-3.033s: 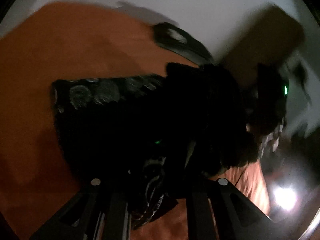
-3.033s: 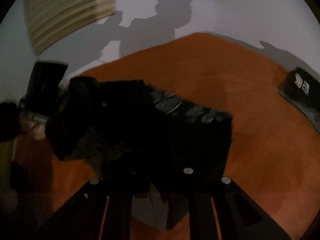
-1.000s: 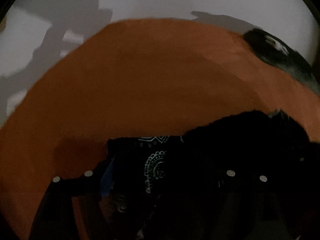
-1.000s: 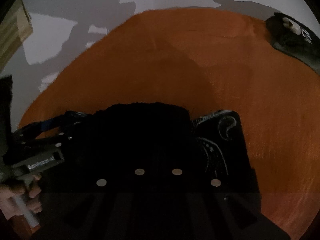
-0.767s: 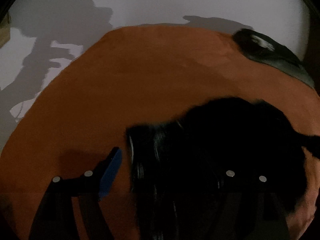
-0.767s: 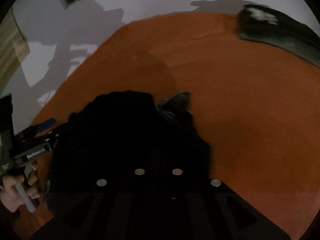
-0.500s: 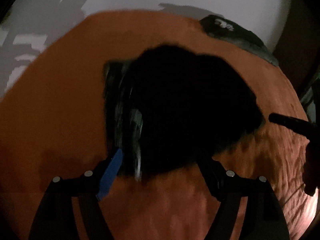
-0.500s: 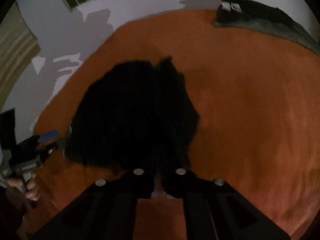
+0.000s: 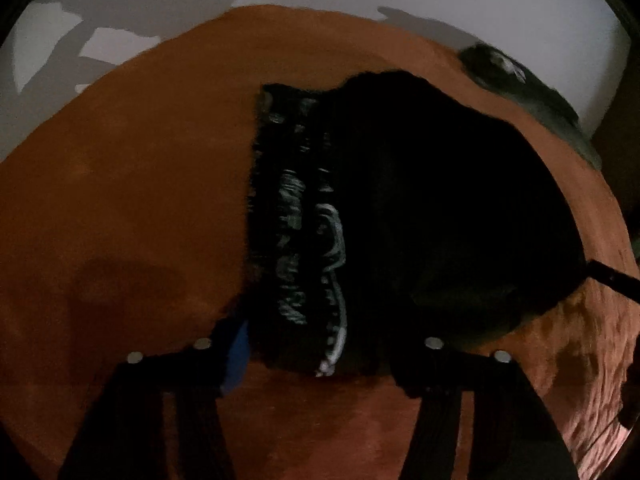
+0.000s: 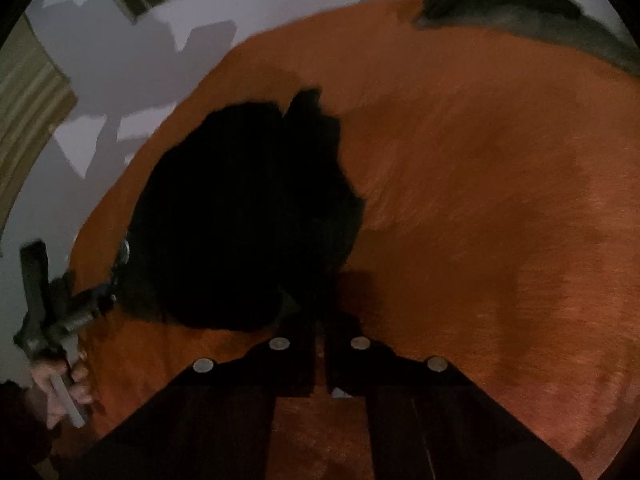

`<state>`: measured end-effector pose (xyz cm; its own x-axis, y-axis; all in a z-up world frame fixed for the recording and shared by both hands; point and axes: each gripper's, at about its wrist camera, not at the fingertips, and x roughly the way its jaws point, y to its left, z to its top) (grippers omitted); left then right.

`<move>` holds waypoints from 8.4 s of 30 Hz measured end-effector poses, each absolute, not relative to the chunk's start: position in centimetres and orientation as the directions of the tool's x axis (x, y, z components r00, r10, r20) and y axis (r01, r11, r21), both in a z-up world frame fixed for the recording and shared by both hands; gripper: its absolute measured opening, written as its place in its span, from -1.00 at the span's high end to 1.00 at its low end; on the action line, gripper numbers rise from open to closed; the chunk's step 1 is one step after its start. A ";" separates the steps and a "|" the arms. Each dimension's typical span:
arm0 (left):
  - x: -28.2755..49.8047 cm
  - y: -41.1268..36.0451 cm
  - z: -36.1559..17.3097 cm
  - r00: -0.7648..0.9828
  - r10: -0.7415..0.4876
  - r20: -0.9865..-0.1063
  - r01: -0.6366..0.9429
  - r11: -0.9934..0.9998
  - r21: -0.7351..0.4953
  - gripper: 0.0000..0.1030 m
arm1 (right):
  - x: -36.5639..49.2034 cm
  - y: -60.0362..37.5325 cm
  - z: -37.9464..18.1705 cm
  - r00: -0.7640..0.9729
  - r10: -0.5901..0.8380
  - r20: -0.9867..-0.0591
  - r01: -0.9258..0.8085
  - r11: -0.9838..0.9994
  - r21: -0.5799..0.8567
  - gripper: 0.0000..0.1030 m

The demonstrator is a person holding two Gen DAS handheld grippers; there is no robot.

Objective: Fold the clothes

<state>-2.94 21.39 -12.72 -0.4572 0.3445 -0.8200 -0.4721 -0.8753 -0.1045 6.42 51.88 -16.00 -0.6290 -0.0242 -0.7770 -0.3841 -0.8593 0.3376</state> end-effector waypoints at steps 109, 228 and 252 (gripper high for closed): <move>1.1 17.6 -12.9 -0.359 0.606 -0.710 -0.656 -0.705 -0.270 0.32 | 8.6 50.8 -15.7 -0.673 -0.188 -0.715 -0.158 -0.908 0.388 0.33; -3.1 26.2 -5.7 -0.336 0.628 -0.702 -0.707 -0.661 -0.253 0.05 | -3.7 52.8 -4.7 -0.479 -0.507 -0.717 -0.119 -0.771 0.625 0.61; 7.4 20.7 -5.5 -0.210 0.526 -0.824 -0.779 -0.600 -0.183 0.06 | 13.3 56.0 0.3 -0.720 -0.109 -0.685 -0.177 -0.926 0.333 -0.17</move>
<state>7.39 20.70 -5.54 -0.2105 0.5256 -0.8243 -0.7790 -0.5996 -0.1834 13.25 55.97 0.33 -0.7201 -0.1091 -0.6853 -0.1769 -0.9261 0.3333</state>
